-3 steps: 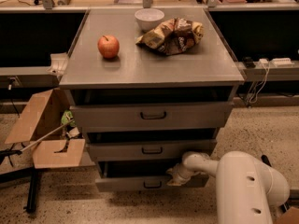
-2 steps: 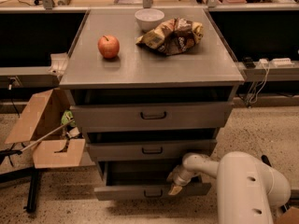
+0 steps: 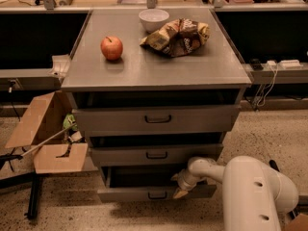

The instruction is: Open bottom drawer

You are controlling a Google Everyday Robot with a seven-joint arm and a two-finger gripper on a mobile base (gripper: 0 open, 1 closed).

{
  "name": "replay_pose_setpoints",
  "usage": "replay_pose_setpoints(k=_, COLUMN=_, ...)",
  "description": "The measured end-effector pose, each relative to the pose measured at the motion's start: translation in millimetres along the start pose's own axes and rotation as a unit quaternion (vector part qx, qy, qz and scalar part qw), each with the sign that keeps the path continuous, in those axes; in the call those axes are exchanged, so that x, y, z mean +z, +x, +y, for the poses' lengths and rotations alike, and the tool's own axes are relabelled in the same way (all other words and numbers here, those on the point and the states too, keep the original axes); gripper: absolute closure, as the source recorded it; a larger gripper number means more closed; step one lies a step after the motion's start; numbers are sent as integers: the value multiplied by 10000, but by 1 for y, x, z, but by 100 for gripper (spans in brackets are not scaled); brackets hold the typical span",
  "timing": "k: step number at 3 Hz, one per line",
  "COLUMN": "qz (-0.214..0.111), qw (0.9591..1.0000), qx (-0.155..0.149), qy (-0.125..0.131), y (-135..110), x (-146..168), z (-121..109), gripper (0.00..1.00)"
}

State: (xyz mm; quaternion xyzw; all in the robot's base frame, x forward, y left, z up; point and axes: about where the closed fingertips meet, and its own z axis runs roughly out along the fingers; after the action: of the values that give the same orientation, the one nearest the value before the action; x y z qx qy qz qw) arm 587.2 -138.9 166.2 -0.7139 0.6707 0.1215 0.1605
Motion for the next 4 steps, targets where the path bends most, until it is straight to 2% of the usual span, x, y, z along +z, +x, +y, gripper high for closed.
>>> replay_pose_setpoints(k=1, qz=0, qw=10000, qx=0, qy=0, y=0, x=0, z=0, gripper=0)
replay_pose_setpoints(k=2, qz=2, qw=10000, qx=4, qy=-20, y=1, x=0, z=3, gripper=0)
replay_pose_setpoints(k=3, qz=26, qw=9998, qx=36, qy=-200, y=7, x=0, z=32, gripper=0)
replay_pose_setpoints(k=4, qz=38, qw=9988, qx=36, qy=-497, y=16, x=-3, z=77, gripper=3)
